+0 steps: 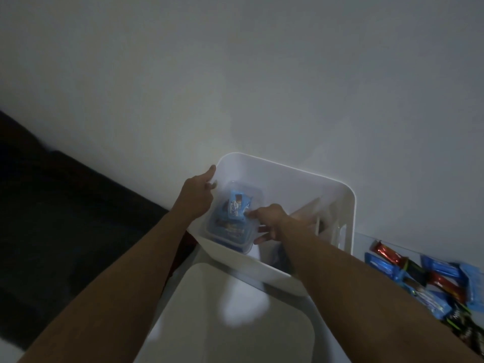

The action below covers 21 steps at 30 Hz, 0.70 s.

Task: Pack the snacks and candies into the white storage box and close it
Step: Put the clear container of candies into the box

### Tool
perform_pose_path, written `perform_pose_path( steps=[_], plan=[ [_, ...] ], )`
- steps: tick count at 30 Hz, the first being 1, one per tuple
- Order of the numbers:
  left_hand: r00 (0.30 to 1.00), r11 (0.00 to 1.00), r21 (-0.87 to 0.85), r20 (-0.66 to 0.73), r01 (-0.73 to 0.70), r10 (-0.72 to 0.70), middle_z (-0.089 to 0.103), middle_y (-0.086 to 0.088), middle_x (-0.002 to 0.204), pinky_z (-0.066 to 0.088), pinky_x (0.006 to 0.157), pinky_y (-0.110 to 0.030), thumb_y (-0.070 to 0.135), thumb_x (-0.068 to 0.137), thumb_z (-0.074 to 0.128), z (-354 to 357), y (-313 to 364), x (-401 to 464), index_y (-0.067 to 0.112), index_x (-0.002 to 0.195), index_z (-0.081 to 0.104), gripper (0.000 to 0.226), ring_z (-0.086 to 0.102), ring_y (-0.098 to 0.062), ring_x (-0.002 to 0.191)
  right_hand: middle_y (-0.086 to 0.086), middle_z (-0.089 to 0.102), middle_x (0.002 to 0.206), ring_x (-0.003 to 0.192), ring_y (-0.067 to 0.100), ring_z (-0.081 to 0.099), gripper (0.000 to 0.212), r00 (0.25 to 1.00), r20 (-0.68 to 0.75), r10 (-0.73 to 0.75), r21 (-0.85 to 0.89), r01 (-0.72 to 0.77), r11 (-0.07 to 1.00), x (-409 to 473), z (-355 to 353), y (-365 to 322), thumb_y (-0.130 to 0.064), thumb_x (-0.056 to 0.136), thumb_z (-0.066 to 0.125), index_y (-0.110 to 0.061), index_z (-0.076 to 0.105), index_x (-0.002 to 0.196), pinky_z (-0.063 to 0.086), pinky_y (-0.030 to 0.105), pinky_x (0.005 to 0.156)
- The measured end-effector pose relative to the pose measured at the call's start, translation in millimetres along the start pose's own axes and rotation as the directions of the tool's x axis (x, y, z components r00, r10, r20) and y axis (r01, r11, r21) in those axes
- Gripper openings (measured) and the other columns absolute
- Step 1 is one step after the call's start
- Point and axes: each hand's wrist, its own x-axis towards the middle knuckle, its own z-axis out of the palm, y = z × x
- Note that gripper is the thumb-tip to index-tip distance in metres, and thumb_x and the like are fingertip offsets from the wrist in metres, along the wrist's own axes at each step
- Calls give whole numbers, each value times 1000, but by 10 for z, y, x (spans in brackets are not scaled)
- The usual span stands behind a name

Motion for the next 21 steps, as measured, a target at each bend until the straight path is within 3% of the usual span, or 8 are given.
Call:
perform_pose_path(
  steps=[5,10,18,21],
  plan=[
    [1000,1000,-10,-1,14,-14,58,-19,130,51,96,-46,-6,91,43,14,-33,11,11,147,34,59,59,-26,119,16,62,98,78,31,64,37,999,39,-11,-93,15,996,-38,73,3,-26,91,60,-2,54,118,60,51,69],
    [1000,1000,18,8,16,-16,57,-19,132,48,100,-40,-6,92,44,28,-30,11,10,147,32,59,60,-27,117,21,58,115,85,36,66,41,996,83,-7,-231,26,973,-80,157,24,-33,100,41,-5,47,129,60,41,58],
    [1000,1000,12,-10,3,-3,53,-22,135,45,103,-45,-9,89,43,50,-59,13,8,147,32,62,60,-31,115,19,54,121,94,33,60,53,998,55,-44,-355,61,933,-140,61,-19,-44,98,45,-4,45,133,57,40,71],
    [999,998,63,-38,-27,29,53,-24,133,44,103,-43,-11,85,44,67,-55,9,5,146,33,64,57,-35,116,18,51,111,94,35,59,50,993,40,-108,-410,115,905,-257,-49,-119,-40,95,56,0,48,124,54,41,73]
  ],
)
